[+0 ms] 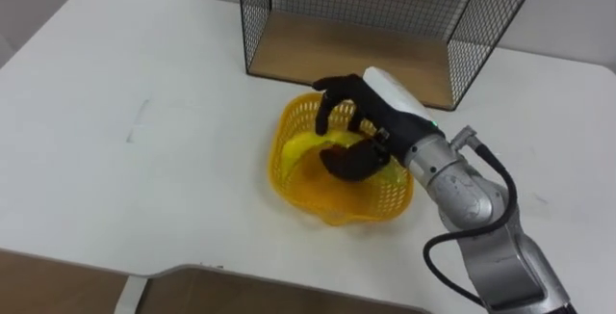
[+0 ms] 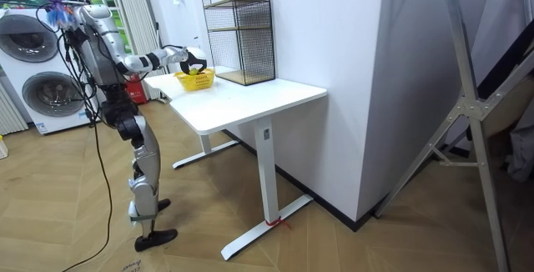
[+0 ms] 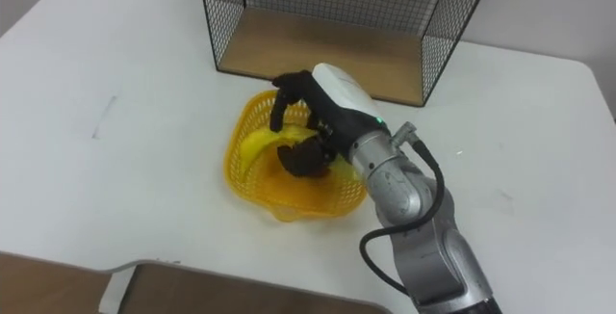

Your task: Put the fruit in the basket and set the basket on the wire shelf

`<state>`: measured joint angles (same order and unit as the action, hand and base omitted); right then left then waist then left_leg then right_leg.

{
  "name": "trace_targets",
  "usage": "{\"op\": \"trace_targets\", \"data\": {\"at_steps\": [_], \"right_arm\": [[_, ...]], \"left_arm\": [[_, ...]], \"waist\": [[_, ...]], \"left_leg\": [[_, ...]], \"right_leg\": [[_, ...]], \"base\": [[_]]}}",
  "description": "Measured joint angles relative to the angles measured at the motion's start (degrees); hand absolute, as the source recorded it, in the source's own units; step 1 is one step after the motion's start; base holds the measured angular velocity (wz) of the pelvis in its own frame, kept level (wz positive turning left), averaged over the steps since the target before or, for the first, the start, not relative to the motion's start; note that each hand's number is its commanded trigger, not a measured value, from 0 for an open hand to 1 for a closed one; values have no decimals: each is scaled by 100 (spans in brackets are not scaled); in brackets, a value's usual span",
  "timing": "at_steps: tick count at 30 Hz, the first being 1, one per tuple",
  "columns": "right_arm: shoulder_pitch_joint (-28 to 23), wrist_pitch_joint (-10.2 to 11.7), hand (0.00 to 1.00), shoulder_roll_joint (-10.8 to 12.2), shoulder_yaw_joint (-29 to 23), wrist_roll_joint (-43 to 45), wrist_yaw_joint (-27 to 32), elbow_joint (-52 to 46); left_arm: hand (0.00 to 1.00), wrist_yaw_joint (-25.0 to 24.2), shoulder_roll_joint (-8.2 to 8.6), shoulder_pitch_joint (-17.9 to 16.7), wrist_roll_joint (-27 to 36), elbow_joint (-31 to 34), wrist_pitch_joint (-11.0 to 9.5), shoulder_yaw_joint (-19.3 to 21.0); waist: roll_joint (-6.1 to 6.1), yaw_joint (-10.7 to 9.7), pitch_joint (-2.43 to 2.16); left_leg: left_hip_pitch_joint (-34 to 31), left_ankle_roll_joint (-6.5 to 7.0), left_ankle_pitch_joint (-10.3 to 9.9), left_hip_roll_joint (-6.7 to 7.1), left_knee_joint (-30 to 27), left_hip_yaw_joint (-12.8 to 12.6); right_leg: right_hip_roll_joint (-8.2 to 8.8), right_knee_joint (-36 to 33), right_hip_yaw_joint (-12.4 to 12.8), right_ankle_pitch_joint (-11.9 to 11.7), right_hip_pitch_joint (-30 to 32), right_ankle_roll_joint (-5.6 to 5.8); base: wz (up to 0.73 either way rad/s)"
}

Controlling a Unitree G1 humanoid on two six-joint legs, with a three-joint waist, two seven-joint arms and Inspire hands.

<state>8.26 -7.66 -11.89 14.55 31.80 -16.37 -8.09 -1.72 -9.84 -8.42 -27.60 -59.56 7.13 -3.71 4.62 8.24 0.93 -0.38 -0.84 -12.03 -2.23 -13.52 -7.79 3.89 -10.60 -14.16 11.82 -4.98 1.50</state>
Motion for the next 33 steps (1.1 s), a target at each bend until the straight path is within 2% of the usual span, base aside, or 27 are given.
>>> {"op": "trace_targets", "data": {"at_steps": [19, 24, 27, 30, 33], "right_arm": [[-4, -3, 0, 49, -9, -114, -3, 101], [-3, 6, 0, 40, -96, -465, 59, 96], [-3, 13, 0, 37, -252, -507, 78, 91], [-3, 13, 0, 4, -564, -759, 136, 32], [-10, 15, 0, -93, -761, -1275, 398, -39]], "left_arm": [[0, 18, 3, -8, 79, -15, 4, 10], [0, 11, 3, -69, 109, -15, 2, 129], [0, 0, 6, -144, 118, -13, 2, 255], [0, -18, 11, -214, 126, -8, -8, 428], [0, -1, 8, -367, 395, -9, -21, 470]], "waist": [[-33, -61, -14], [-87, -111, -47], [-137, -159, -76], [-145, -199, -82], [-134, -278, -89]], "left_leg": [[-19, 0, 0, -3, -87, 15], [37, 0, 0, -3, -91, 15], [97, 0, 0, -3, -75, 3], [107, 1, 0, -4, -78, -6], [109, 2, -1, -4, -42, 0]], "right_leg": [[2, -10, -12, 0, -27, 0], [6, -6, -29, 0, -82, 0], [9, -12, -23, 0, -131, 0], [7, -13, -17, 0, -152, 0], [7, -12, -25, 0, -177, 0]], "base": [[0], [0], [0], [0], [0]]}}
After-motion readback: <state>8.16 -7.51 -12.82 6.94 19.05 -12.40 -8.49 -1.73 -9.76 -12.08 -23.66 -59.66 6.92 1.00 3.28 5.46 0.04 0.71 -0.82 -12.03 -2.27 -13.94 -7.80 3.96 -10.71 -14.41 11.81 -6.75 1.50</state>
